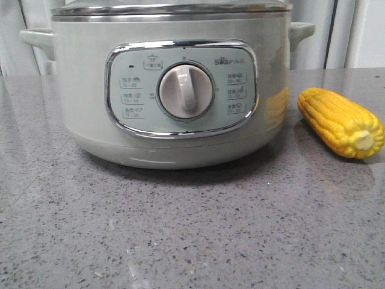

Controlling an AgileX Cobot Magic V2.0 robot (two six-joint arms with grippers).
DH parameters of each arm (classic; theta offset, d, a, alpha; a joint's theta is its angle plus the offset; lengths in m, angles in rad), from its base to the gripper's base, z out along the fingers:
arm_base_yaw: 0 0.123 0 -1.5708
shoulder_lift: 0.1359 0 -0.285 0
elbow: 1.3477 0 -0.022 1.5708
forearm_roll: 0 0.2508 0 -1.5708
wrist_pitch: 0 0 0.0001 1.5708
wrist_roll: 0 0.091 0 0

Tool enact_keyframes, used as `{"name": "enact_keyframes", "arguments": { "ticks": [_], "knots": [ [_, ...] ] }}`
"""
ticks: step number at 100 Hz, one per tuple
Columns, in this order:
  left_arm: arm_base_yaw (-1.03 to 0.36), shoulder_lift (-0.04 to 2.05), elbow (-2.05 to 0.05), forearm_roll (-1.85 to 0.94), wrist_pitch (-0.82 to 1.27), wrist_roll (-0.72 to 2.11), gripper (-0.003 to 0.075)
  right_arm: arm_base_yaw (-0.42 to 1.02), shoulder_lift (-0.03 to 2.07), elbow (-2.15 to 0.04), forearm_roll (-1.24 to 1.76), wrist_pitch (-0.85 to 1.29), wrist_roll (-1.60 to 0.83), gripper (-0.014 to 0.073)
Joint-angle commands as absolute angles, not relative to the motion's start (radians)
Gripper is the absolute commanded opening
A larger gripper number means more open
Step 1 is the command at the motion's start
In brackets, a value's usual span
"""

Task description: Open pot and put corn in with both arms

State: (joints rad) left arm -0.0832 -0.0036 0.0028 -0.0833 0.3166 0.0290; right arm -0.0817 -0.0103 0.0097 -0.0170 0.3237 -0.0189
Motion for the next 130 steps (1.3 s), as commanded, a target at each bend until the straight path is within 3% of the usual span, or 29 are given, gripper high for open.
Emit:
{"name": "enact_keyframes", "arguments": {
  "ticks": [1,88,130],
  "knots": [
    [-0.092,-0.034,0.024,-0.089,0.260,0.021,-0.0020,-0.085,-0.033,0.028,-0.013,0.304,-0.028,-0.0064],
    [-0.092,-0.034,0.024,-0.059,0.254,0.021,-0.0020,-0.085,-0.033,0.028,-0.033,0.302,-0.028,-0.0064],
    [-0.092,-0.034,0.024,-0.059,0.154,0.021,-0.0020,-0.085,-0.033,0.028,-0.073,0.236,-0.026,-0.0064]
  ]
}}
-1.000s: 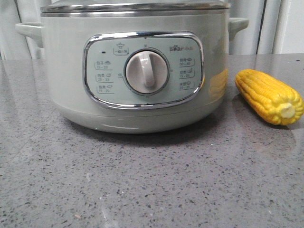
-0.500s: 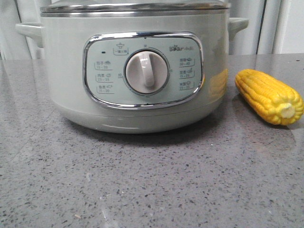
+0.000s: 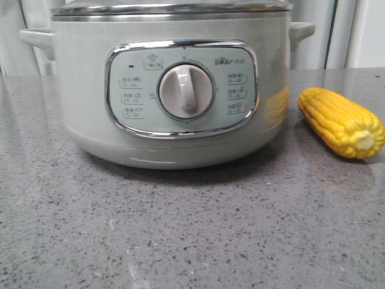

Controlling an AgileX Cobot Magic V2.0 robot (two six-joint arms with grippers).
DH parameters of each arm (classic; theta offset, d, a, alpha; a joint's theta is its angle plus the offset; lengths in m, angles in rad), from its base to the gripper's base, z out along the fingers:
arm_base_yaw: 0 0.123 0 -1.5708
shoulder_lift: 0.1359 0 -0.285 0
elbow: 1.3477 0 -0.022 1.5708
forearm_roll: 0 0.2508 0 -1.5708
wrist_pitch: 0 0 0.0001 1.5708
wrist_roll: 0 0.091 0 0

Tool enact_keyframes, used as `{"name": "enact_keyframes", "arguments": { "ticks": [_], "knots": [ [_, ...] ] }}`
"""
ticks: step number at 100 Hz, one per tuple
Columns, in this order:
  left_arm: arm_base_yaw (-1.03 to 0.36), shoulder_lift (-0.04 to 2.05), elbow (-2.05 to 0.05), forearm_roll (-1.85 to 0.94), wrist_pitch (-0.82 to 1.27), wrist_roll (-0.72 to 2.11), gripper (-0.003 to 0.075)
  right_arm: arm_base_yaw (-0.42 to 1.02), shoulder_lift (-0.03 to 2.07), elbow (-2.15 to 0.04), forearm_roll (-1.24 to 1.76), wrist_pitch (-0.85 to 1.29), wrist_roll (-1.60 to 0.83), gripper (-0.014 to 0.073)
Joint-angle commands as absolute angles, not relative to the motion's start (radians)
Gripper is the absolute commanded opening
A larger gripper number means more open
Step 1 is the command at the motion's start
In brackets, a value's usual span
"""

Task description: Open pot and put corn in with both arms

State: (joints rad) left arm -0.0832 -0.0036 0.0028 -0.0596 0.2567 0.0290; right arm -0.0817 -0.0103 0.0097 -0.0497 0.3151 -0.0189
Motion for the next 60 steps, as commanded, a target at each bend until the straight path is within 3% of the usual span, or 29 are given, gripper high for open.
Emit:
{"name": "enact_keyframes", "arguments": {
  "ticks": [1,30,45,60],
  "knots": [
    [-0.092,-0.034,0.024,-0.059,0.149,0.021,-0.0020,-0.085,-0.033,0.028,-0.073,0.228,-0.026,-0.0064],
    [-0.090,-0.034,0.024,-0.059,0.074,0.021,-0.0020,-0.085,-0.033,0.028,-0.073,0.011,-0.026,-0.0064],
    [-0.090,-0.034,0.017,-0.062,-0.114,0.021,-0.0020,-0.085,-0.033,0.028,-0.073,-0.067,-0.026,-0.0064],
    [-0.090,-0.034,-0.019,-0.062,-0.112,0.021,-0.0020,-0.085,-0.033,0.016,-0.073,-0.165,-0.026,-0.0064]
  ]
}}
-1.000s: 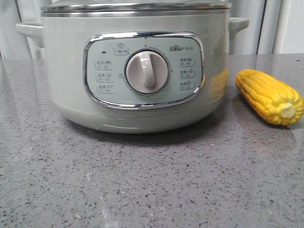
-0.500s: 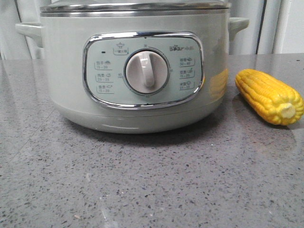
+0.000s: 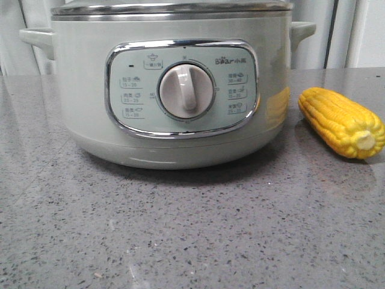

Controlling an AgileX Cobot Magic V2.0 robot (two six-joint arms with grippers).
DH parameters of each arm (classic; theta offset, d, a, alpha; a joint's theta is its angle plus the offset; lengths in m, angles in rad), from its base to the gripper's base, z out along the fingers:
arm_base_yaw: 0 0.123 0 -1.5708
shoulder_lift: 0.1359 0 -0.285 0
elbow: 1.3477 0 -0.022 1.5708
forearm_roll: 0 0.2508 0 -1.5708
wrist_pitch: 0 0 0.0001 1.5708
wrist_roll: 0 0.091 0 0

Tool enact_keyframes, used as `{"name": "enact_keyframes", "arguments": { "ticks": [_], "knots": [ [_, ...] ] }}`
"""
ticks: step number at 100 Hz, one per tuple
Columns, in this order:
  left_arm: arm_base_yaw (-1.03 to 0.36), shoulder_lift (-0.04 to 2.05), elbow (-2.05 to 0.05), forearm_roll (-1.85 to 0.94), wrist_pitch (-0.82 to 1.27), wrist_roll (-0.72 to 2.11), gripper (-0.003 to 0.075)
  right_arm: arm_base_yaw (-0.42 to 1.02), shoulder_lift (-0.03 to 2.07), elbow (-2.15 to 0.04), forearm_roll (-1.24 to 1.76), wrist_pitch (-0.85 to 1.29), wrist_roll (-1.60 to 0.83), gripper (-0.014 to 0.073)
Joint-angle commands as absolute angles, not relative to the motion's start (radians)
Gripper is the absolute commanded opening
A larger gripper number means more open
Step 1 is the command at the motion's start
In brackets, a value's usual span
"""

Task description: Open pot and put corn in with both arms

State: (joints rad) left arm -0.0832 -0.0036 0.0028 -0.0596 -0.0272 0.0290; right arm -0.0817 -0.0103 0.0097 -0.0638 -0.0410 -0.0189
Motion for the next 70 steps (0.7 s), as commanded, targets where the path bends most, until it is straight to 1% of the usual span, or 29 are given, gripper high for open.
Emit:
{"name": "enact_keyframes", "arguments": {
  "ticks": [1,26,36,46,64,70],
  "knots": [
    [-0.090,-0.034,-0.021,-0.062,-0.108,0.021,-0.0021,-0.085,-0.033,0.012,-0.073,-0.160,-0.026,-0.0064],
    [-0.090,0.023,-0.200,-0.062,0.028,0.021,-0.0021,-0.083,-0.009,-0.119,-0.073,0.085,-0.026,-0.0064],
    [-0.090,0.086,-0.275,-0.062,0.077,0.021,-0.0021,-0.083,0.048,-0.206,-0.071,0.214,-0.026,-0.0064],
    [-0.090,0.160,-0.342,-0.067,0.141,0.021,-0.0021,-0.083,0.126,-0.270,-0.026,0.239,-0.026,-0.0064],
    [-0.090,0.256,-0.380,-0.067,0.080,0.021,-0.0020,-0.083,0.300,-0.380,0.015,0.383,-0.026,-0.0064],
    [-0.090,0.275,-0.380,-0.067,0.050,0.021,-0.0020,-0.083,0.342,-0.398,0.035,0.395,-0.026,-0.0064]
  ]
}}
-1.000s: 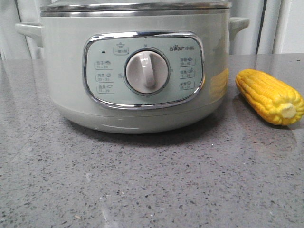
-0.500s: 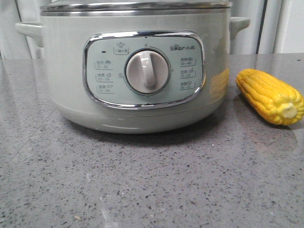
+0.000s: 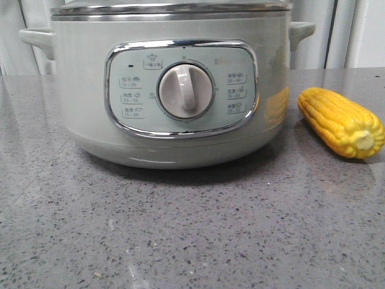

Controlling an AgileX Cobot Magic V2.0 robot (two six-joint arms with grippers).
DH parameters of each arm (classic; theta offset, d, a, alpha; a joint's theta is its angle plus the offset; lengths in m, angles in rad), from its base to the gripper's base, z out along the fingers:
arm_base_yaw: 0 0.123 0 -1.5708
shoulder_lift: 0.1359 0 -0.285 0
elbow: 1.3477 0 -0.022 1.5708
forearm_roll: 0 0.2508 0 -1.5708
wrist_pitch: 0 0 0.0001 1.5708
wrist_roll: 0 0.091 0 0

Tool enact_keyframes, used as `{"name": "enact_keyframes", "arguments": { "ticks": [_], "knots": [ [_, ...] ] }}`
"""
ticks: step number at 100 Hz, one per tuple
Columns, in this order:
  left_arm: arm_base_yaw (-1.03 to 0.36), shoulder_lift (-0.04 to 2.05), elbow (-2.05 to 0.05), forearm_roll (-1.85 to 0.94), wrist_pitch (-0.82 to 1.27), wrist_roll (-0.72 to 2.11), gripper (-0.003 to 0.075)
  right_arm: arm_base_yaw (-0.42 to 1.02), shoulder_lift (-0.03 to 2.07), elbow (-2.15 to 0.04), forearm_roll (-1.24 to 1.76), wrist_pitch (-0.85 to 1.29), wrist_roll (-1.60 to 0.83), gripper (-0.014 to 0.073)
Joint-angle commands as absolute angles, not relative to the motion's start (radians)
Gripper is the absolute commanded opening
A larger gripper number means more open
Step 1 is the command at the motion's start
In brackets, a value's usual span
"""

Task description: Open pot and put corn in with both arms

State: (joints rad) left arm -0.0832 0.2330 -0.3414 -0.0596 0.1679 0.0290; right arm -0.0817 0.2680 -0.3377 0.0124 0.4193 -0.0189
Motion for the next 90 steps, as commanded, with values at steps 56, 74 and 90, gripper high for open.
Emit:
{"name": "enact_keyframes", "arguments": {
  "ticks": [56,74,90],
  "knots": [
    [-0.090,0.302,-0.380,-0.069,-0.036,0.021,0.0426,-0.083,0.396,-0.404,0.073,0.377,-0.026,-0.0064],
    [-0.113,0.363,-0.393,-0.069,-0.113,0.021,0.0405,-0.083,0.396,-0.403,0.073,0.379,-0.026,-0.0064],
    [-0.213,0.506,-0.462,-0.069,-0.146,0.021,0.0405,-0.083,0.396,-0.403,0.073,0.379,-0.026,-0.0064]
  ]
}}
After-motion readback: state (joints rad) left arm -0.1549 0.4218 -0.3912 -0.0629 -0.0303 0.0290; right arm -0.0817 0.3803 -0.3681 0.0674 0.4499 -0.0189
